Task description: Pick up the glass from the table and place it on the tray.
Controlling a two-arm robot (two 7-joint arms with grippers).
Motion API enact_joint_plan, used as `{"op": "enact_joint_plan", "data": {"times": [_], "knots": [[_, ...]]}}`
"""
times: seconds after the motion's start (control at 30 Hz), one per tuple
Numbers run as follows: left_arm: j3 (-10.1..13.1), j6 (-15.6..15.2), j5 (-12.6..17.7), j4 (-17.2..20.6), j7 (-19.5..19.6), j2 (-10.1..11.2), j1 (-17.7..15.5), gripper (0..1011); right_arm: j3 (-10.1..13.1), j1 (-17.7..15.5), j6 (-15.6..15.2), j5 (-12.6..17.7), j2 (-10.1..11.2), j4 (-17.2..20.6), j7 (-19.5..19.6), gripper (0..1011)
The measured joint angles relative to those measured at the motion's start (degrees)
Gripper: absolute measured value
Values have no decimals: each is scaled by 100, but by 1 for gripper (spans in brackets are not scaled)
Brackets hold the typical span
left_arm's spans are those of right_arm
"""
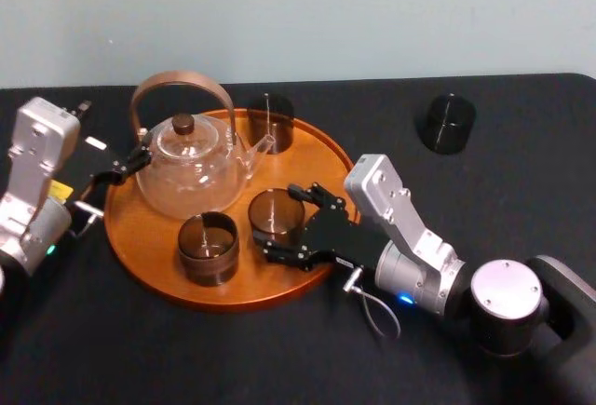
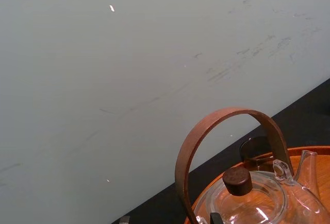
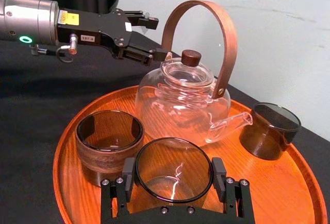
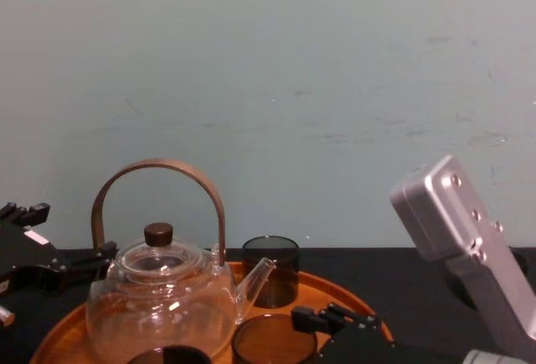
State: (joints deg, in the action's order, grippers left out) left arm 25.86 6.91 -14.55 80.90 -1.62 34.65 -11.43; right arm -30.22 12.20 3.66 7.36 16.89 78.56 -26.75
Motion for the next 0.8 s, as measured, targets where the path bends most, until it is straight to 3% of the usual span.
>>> {"op": "enact_joint_plan", "data": {"times": [0.8], "knots": [[0, 0, 0, 0, 0, 0, 0, 1009, -61, 2, -118, -41, -38, -50, 55, 920]]}}
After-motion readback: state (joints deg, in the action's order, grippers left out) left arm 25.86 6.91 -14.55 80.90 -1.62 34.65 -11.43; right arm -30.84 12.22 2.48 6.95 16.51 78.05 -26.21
